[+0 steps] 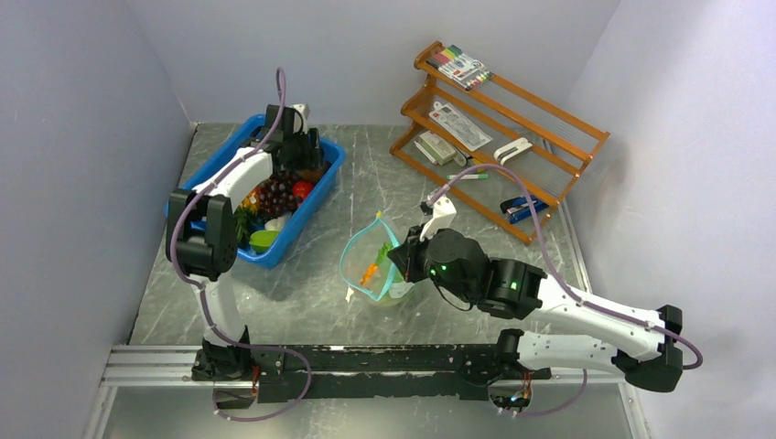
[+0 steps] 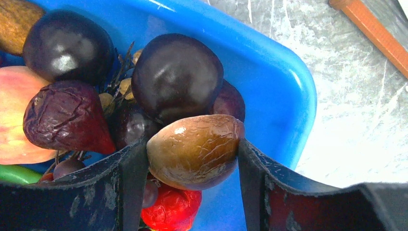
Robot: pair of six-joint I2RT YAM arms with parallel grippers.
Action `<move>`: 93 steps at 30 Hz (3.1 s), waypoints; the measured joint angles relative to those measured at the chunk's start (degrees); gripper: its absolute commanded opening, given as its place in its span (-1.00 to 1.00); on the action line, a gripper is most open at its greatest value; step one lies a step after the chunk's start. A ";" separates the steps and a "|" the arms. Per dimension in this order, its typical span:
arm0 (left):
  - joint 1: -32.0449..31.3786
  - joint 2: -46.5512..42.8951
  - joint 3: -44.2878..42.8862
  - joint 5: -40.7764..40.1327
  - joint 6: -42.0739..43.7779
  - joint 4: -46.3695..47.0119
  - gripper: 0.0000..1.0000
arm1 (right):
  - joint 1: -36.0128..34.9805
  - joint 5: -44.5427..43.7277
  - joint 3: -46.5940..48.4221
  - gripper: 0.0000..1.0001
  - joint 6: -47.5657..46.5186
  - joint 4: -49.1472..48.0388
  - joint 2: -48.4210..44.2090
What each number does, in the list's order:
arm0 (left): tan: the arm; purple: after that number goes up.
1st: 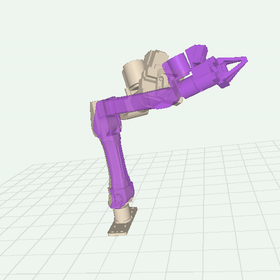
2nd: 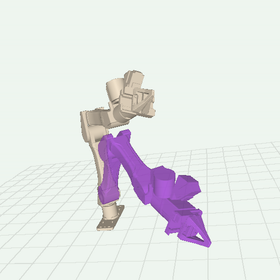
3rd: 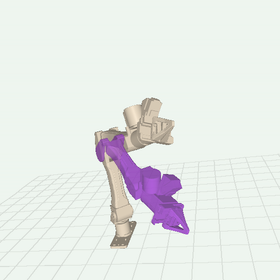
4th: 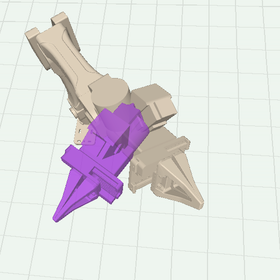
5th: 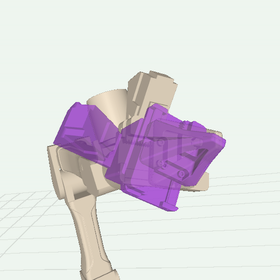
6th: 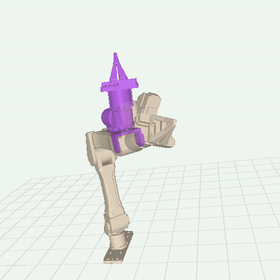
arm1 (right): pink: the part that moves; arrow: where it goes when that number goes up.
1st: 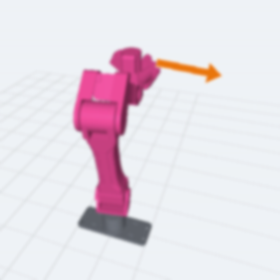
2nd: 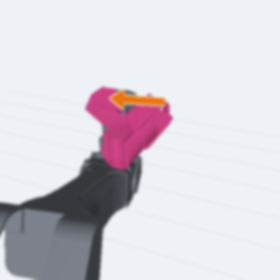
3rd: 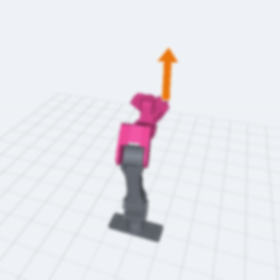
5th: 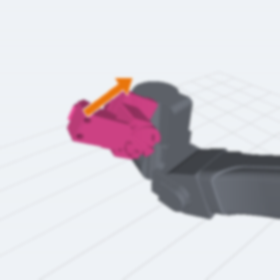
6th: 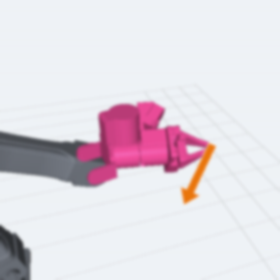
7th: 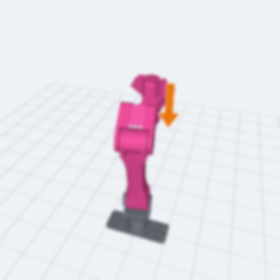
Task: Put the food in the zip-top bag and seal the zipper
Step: Pick up the fake vegetable from the bin, then place the fake vegetable in the zipper food storage bag.
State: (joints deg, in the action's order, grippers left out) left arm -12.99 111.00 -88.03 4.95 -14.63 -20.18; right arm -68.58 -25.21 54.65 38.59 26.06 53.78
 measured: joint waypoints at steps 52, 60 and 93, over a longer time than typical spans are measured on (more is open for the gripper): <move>-2.67 -59.04 49.48 60.87 -24.68 24.46 -0.22 | 0.00 0.09 0.50 -1.00 6.75 -3.45 5.20; -7.32 -54.21 46.60 56.54 -20.06 20.52 -0.25 | 0.00 2.34 0.50 -1.00 5.86 -5.90 5.09; -19.65 -48.98 38.10 28.37 -6.54 -1.22 0.70 | 0.00 6.25 -0.09 -1.00 4.48 -10.19 4.98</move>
State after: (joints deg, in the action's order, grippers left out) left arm -32.64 62.02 -49.93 33.32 -21.17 -21.41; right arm -68.58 -18.96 54.57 43.07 15.88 58.76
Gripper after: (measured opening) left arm 0.803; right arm 0.020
